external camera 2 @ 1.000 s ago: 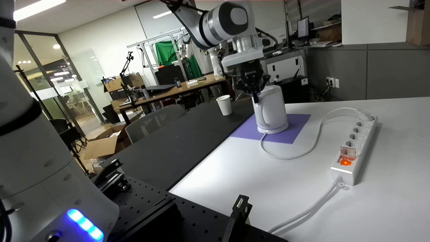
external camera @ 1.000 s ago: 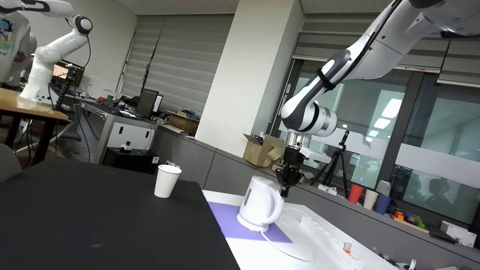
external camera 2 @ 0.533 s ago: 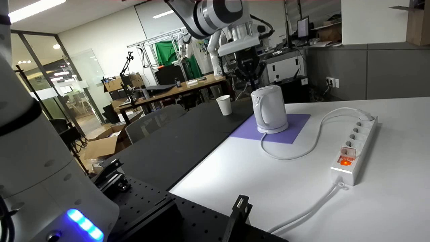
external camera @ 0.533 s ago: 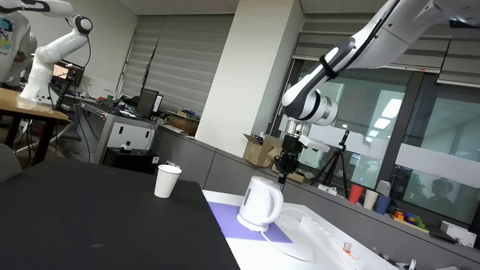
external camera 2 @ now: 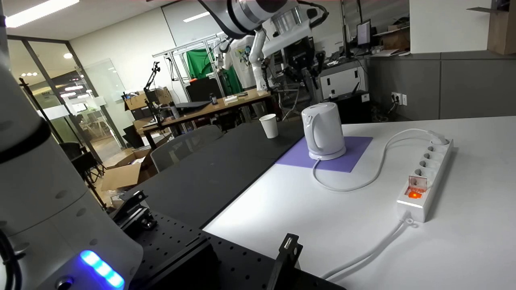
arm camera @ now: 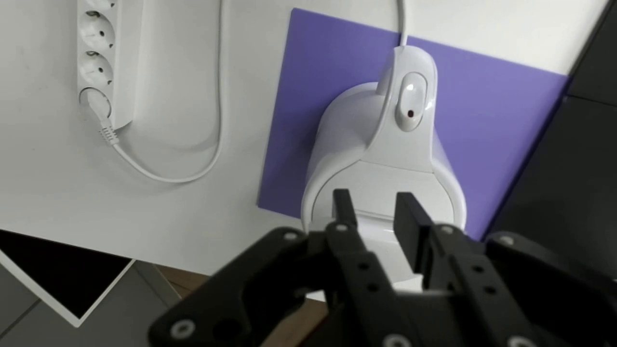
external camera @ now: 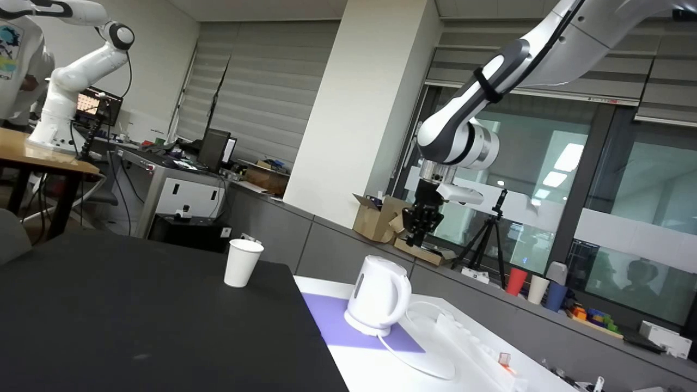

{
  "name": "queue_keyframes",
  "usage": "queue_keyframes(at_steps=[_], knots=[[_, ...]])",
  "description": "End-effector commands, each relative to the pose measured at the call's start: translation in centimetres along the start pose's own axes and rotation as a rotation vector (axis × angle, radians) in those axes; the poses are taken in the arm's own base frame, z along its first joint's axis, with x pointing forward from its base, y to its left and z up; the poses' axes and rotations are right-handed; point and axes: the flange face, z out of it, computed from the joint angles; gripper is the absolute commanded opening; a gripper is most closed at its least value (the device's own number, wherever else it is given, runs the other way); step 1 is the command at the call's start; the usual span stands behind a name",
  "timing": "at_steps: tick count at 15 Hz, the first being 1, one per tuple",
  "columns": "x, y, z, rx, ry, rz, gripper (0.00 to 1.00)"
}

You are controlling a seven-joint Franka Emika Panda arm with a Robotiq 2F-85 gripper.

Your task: Press the switch on the kettle

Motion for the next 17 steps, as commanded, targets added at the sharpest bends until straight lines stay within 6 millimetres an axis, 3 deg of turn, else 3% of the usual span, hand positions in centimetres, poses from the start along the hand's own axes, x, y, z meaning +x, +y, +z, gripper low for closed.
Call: queue_keyframes(at_steps=[1, 7, 17], knots=[[-0.32, -0.24, -0.56, -0.044, 0.014, 0.041, 0.6], [-0.48, -0.58, -0.71, -0.003, -0.044, 0.052, 0.99], [-0.69, -1.18, 0.16, 0.017, -0.085, 0.037, 1.0]])
